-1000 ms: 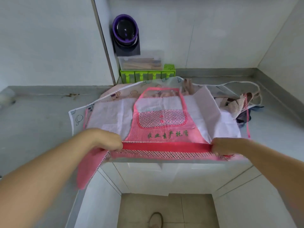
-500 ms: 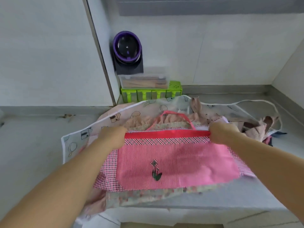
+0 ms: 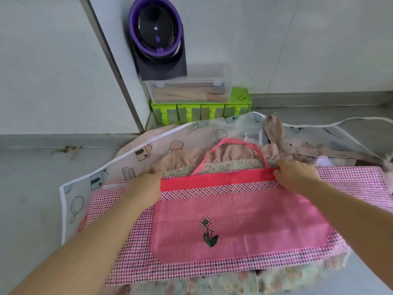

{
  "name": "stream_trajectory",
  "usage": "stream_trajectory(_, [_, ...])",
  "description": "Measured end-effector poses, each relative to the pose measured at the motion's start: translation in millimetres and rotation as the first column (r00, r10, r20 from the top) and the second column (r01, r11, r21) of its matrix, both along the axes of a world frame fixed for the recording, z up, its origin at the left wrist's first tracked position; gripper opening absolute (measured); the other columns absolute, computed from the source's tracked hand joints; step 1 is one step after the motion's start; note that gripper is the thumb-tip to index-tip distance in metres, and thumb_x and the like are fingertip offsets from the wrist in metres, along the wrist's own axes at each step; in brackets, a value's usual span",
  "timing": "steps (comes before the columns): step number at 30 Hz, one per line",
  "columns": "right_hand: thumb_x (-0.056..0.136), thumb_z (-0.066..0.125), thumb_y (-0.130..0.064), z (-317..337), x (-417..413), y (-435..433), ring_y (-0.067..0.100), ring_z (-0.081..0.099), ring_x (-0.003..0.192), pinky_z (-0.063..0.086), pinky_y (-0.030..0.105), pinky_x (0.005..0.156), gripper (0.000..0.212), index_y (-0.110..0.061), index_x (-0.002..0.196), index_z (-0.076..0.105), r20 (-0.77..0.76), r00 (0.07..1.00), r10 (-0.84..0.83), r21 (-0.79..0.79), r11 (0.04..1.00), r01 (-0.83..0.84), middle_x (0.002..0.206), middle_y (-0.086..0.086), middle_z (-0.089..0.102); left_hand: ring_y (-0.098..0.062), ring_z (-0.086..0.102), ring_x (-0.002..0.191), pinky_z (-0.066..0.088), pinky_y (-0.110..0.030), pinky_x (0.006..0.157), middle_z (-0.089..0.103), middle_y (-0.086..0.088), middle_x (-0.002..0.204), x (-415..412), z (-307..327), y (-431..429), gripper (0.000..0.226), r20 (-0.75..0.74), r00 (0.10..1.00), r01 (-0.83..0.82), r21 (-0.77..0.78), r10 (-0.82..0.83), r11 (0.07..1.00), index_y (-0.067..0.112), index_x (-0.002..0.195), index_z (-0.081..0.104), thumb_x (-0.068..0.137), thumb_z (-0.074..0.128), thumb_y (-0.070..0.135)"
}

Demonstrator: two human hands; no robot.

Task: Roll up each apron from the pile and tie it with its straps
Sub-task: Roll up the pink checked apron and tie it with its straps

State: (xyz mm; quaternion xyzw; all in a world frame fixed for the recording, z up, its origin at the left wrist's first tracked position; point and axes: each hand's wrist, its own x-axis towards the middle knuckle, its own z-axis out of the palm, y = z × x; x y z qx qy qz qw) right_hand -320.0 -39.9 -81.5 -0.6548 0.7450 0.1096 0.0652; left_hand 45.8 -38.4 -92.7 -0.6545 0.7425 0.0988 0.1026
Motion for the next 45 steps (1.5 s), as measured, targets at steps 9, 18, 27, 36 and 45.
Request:
stream_trajectory(9, [0.095,0.034,-0.030,-14,-3,-4,0.028,0.059,0.102,0.048,0.037,0.082,0.031,-0.018,0.119,0.051,0.038,0.997,0.072,-0.005,0.997,-0.072,0.114,0.007,0.062,-0.016,0.052,0.062,0.038,-0.029,0.051,0.047,0.004,0.072,-6,-6,3,0.033,0.020,0.999,-0.027,-0.125,0.030,0.992,0.011,0.126,0.036,0.094,0.039,0.005])
stream_trajectory(18, [0.088,0.050,-0.025,-33,-12,5,0.029,0.054,0.095,0.042,0.044,0.084,0.017,-0.011,0.094,0.057,-0.019,0.983,0.185,-0.258,0.949,-0.183,0.099,0.007,0.060,-0.013,0.048,0.105,0.039,-0.030,0.092,0.050,0.002,0.116,-1,-16,5,0.025,-0.026,0.999,0.012,-0.244,-0.019,0.970,0.019,0.110,0.049,0.098,0.034,0.034])
stream_trajectory(27, [0.088,0.055,-0.024,-28,-10,1,0.030,0.053,0.096,0.034,0.042,0.091,0.013,-0.012,0.093,0.059,0.046,0.983,0.176,-0.253,0.954,-0.159,0.092,0.007,0.065,-0.009,0.055,0.087,0.038,-0.029,0.092,0.054,0.010,0.097,6,-11,2,0.026,-0.163,0.978,0.096,-0.204,-0.130,0.974,0.020,0.106,0.050,0.102,0.029,0.035])
stream_trajectory(36, [0.083,0.034,-0.030,-8,49,8,0.030,0.057,0.066,0.037,0.041,0.079,0.030,-0.011,0.075,0.055,0.070,0.913,0.403,-0.464,0.823,-0.328,0.061,0.005,0.060,-0.010,0.056,0.080,0.032,-0.035,0.101,0.059,0.011,0.084,72,30,-10,0.018,0.091,0.996,0.039,-0.208,-0.020,0.977,0.024,0.102,0.049,0.101,0.034,0.034])
stream_trajectory(45, [0.080,0.066,-0.026,-24,101,26,0.032,0.058,0.100,0.037,0.056,0.102,0.028,-0.015,0.106,0.066,0.177,0.932,0.318,-0.438,0.873,-0.214,0.099,0.004,0.065,-0.029,0.029,0.138,0.000,-0.067,0.111,0.031,-0.006,0.144,-17,9,39,0.047,-0.095,0.991,0.055,-0.319,-0.089,0.946,0.026,0.140,0.040,0.094,0.050,0.028])
